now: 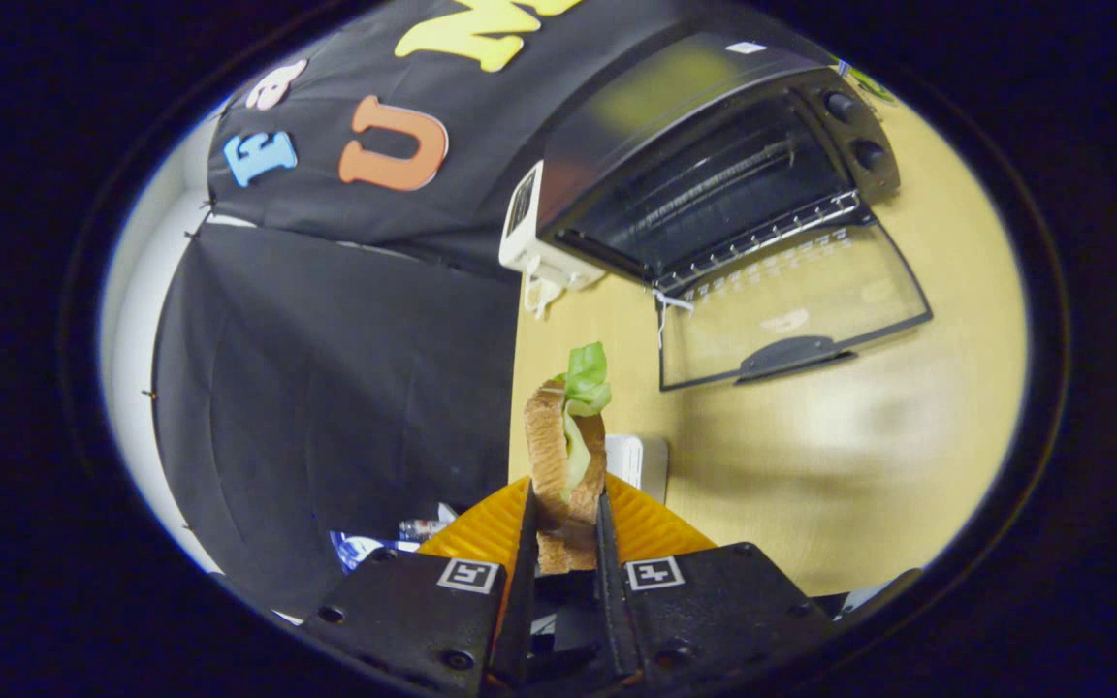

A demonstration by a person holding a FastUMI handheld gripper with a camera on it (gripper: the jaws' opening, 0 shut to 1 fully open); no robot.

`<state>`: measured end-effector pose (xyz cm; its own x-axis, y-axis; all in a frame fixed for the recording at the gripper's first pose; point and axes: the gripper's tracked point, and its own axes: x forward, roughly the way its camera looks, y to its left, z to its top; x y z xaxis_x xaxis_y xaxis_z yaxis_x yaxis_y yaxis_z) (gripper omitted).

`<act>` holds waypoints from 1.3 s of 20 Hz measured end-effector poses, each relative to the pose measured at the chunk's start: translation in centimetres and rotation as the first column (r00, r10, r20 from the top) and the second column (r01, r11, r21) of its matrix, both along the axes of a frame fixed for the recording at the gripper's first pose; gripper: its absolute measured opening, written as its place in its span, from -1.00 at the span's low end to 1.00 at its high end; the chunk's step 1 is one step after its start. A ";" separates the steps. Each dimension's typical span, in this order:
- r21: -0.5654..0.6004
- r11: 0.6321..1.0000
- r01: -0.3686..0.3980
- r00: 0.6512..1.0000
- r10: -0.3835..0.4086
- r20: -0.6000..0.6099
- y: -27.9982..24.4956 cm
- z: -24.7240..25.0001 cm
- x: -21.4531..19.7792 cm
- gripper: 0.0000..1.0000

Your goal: Open the toaster oven, put the food inside, and close the toaster oven door.

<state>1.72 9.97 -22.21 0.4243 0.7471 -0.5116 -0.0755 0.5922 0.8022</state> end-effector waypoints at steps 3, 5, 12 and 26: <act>0.043 0.993 0.112 0.993 -0.113 0.021 -2.1 0.3 2.9 -0.32; 0.091 0.977 0.193 0.981 -0.194 0.011 -2.8 0.0 5.2 -0.31; 0.190 0.908 0.374 0.921 -0.388 0.039 -4.9 -2.6 13.3 -0.32; 0.381 0.633 0.674 0.692 -0.721 -0.026 -7.6 -6.1 23.9 -0.33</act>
